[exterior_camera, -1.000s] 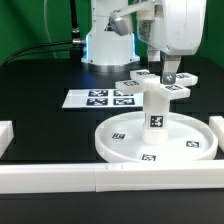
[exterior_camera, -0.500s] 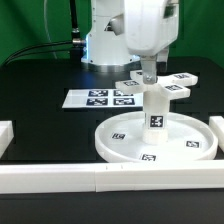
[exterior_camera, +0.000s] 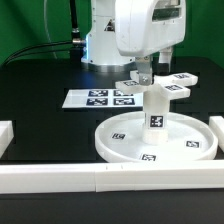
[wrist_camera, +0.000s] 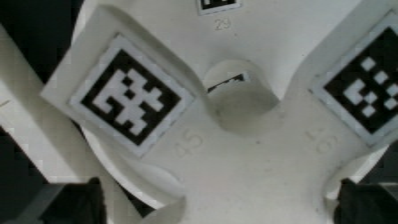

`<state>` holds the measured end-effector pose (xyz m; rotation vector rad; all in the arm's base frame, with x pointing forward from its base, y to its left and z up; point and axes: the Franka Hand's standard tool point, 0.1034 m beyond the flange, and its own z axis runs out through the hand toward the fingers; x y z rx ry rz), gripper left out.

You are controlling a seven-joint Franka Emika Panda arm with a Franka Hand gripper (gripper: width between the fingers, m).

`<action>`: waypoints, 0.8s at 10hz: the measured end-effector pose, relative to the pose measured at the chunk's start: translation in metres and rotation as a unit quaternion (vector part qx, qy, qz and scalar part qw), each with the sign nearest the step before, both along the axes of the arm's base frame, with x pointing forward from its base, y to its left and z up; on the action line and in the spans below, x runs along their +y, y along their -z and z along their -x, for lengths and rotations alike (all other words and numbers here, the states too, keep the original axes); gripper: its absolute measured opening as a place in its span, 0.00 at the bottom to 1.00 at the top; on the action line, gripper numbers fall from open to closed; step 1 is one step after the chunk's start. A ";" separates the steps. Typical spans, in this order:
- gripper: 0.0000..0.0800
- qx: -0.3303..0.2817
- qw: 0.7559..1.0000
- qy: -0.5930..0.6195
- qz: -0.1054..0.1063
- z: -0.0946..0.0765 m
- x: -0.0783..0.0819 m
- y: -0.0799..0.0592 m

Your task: Assemble round table

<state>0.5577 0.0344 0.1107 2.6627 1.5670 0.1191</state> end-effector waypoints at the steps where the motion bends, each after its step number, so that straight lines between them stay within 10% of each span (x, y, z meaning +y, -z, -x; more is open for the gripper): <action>1: 0.81 -0.003 1.000 0.000 -0.001 0.001 0.003 0.002; 8: 0.81 -0.004 1.000 -0.001 -0.006 0.017 0.007 0.019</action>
Offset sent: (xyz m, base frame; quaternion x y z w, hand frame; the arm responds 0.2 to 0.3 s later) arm -0.0173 0.0082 -0.0088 -0.0072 0.0131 0.0158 0.9998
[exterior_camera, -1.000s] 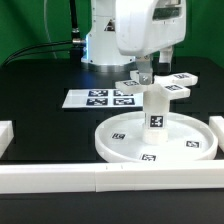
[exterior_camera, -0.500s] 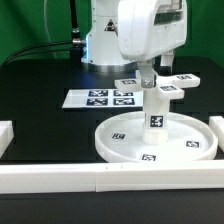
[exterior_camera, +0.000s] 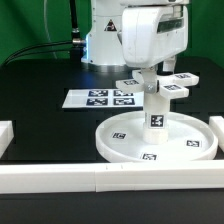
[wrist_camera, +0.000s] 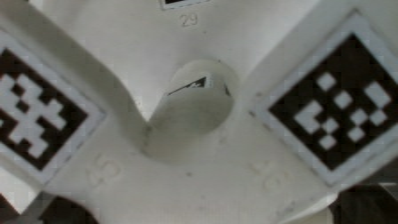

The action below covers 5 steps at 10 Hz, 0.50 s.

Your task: Assemble round table

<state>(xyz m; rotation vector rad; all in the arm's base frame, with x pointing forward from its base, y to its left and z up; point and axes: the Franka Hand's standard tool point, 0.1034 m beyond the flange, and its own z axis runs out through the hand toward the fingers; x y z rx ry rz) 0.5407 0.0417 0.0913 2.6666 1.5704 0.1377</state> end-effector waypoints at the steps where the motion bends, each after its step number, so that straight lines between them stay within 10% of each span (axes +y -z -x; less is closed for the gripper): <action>1: 0.81 0.000 1.000 0.000 0.000 0.000 -0.001 0.000; 5: 0.57 -0.002 1.000 -0.001 0.001 -0.002 -0.004 -0.002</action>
Offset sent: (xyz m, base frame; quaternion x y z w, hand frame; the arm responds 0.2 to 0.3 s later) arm 0.0070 -0.0029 0.0070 -0.0039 -0.0058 -0.0253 0.9997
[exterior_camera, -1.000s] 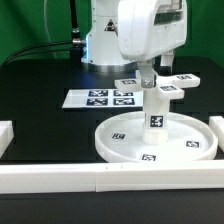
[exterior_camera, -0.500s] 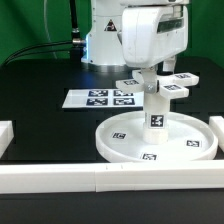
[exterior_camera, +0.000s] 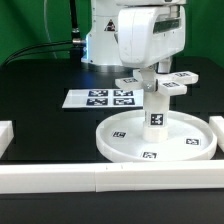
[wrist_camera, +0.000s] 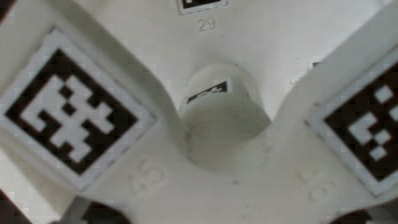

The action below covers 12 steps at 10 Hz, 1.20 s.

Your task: Assemble round table

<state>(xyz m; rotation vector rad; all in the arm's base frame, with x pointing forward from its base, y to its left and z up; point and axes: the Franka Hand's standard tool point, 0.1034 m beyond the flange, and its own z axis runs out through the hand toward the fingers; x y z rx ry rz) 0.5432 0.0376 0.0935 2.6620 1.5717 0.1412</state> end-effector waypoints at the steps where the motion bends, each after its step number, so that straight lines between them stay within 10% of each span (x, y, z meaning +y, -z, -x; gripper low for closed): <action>1: 0.57 0.000 1.000 0.001 0.000 0.000 0.000 0.000; 7: 0.57 0.000 0.994 0.111 -0.014 0.001 0.001 0.001; 12: 0.57 -0.004 0.942 0.333 -0.052 0.003 0.001 0.001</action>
Offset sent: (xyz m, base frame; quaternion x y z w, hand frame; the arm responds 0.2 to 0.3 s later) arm 0.0000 0.0000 0.0000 0.0000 0.0000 0.0000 1.0000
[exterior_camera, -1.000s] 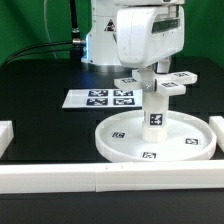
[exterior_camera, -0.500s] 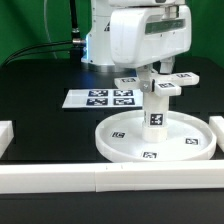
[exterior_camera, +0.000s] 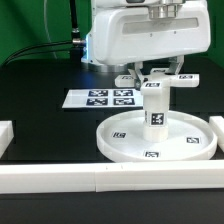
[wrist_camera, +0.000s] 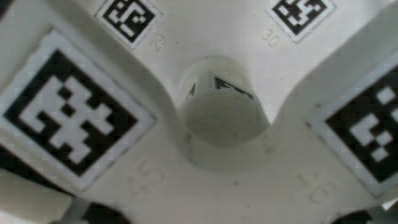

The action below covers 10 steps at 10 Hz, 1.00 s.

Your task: Assemble round table

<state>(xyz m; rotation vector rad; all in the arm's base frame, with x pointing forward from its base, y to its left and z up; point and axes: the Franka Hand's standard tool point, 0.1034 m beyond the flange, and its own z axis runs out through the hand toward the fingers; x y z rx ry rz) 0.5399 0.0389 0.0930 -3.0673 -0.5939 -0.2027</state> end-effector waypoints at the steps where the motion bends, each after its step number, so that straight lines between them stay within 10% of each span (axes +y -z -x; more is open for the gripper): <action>1: 0.57 -0.001 0.999 0.043 -0.007 0.000 0.000 0.000; 10: 0.57 0.004 0.954 0.294 -0.050 -0.004 -0.005 -0.004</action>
Offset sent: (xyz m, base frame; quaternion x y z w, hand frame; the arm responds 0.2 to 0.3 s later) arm -0.0082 0.0042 0.0018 0.0007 -0.0030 0.2422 0.9702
